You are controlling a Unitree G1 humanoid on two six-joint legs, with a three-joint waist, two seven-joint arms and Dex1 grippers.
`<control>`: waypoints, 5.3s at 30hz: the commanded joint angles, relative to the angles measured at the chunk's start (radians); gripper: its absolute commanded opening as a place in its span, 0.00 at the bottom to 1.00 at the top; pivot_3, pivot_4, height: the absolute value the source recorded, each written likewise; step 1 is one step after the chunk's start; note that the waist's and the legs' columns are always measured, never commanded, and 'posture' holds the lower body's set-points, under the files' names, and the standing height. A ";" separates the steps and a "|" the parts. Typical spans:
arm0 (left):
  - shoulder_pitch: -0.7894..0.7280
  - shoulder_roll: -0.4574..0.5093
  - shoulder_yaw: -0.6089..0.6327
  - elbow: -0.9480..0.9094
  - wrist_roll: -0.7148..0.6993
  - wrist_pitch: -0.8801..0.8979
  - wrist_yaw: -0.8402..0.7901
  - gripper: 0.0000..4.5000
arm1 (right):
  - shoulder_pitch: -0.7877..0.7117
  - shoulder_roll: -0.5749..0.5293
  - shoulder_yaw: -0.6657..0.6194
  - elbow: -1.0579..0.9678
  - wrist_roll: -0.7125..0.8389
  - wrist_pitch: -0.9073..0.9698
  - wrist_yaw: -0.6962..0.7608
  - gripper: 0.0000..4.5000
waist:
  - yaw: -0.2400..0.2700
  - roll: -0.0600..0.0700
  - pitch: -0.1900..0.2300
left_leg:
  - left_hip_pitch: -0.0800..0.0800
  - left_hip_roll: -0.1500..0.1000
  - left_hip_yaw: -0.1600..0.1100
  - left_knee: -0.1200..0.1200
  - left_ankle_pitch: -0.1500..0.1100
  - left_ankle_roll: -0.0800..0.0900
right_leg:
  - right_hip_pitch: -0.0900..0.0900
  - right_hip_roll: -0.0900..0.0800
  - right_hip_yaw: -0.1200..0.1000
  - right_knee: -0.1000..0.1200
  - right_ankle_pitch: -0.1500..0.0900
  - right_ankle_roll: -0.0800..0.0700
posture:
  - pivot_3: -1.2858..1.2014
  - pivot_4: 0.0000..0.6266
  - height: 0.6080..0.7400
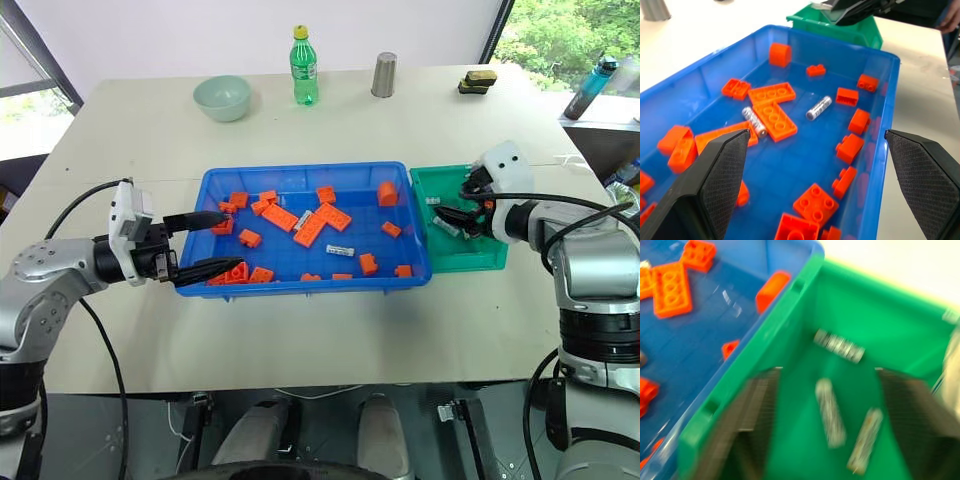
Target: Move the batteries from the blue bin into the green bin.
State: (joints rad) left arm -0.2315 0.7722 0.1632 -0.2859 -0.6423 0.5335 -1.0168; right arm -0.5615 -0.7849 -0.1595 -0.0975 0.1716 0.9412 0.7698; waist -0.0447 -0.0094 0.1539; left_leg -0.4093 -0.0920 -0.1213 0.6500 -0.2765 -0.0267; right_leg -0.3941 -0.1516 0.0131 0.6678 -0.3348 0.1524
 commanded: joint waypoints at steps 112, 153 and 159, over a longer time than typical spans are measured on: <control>0.031 -0.029 0.034 -0.124 -0.054 -0.001 0.134 1.00 | -0.405 0.494 0.351 0.528 -0.182 -0.382 0.151 0.50 | -0.023 0.000 0.000 | 0.000 -0.001 -0.008 0.000 0.000 -0.001 | 0.001 0.001 -0.004 0.001 0.000 0.000 | 0.52 0.24 0.90; -0.057 -0.109 -0.090 -0.078 0.017 -0.027 0.092 1.00 | -0.172 0.122 0.386 -0.050 0.089 -0.009 0.095 0.99 | 0.001 0.000 0.000 | -0.001 -0.001 -0.006 0.002 0.000 0.000 | 0.002 0.000 -0.002 -0.001 0.000 0.000 | 0.52 0.24 0.90; -0.047 -0.107 -0.082 -0.100 0.012 -0.020 0.105 1.00 | -0.155 0.179 0.471 -0.002 0.061 -0.035 0.084 0.99 | 0.001 0.000 0.000 | -0.001 -0.001 -0.006 0.002 0.000 0.000 | 0.002 0.000 -0.002 -0.001 0.000 0.000 | 0.52 0.24 0.90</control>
State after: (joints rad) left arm -0.2813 0.6528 0.0537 -0.3429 -0.6208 0.5197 -0.9135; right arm -0.7141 -0.6057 0.3117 -0.0896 0.2429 0.9341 0.8524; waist -0.0436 -0.0090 0.1543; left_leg -0.4107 -0.0933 -0.1276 0.6520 -0.2763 -0.0269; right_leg -0.3922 -0.1513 0.0108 0.6669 -0.3348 0.1524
